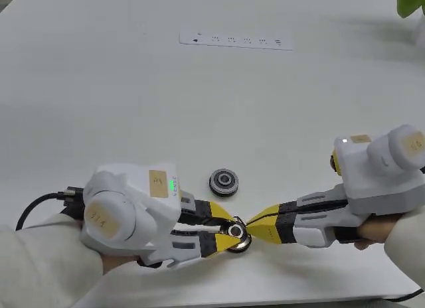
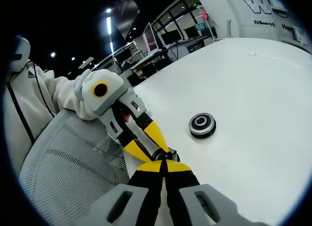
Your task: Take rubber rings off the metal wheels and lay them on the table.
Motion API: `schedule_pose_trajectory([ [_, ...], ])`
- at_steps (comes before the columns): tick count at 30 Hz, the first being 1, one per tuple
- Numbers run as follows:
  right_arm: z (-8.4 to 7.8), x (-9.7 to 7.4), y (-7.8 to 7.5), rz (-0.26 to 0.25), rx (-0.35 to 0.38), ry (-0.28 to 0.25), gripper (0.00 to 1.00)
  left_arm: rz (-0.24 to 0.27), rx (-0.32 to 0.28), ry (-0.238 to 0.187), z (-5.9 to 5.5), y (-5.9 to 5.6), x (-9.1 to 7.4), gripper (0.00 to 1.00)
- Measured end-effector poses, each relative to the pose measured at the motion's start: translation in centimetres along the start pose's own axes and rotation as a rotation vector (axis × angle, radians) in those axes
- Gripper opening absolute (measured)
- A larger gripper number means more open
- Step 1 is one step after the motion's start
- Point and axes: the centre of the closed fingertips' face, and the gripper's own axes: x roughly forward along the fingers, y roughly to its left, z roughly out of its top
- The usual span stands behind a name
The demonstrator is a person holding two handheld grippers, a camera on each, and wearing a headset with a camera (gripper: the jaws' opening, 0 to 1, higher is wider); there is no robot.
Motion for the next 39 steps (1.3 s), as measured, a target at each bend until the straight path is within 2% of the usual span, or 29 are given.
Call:
schedule_pose_trajectory([
  [17,0.2,0.1,0.4,0.008,-0.003,-0.005,0.0,0.0,-0.003,-0.001,0.0,0.0,0.0,0.13],
  [24,0.5,-0.1,0.4,0.017,-0.002,-0.02,0.0,0.002,-0.007,-0.002,0.0,0.0,0.0,0.13],
  [27,1.0,-0.2,0.4,0.016,0.005,-0.042,0.0,0.002,-0.007,-0.002,0.0,0.0,0.0,0.13],
  [39,0.0,0.0,-0.2,-0.01,0.02,-0.007,0.0,0.006,-0.039,-0.003,0.1,0.0,0.1,0.14],
])
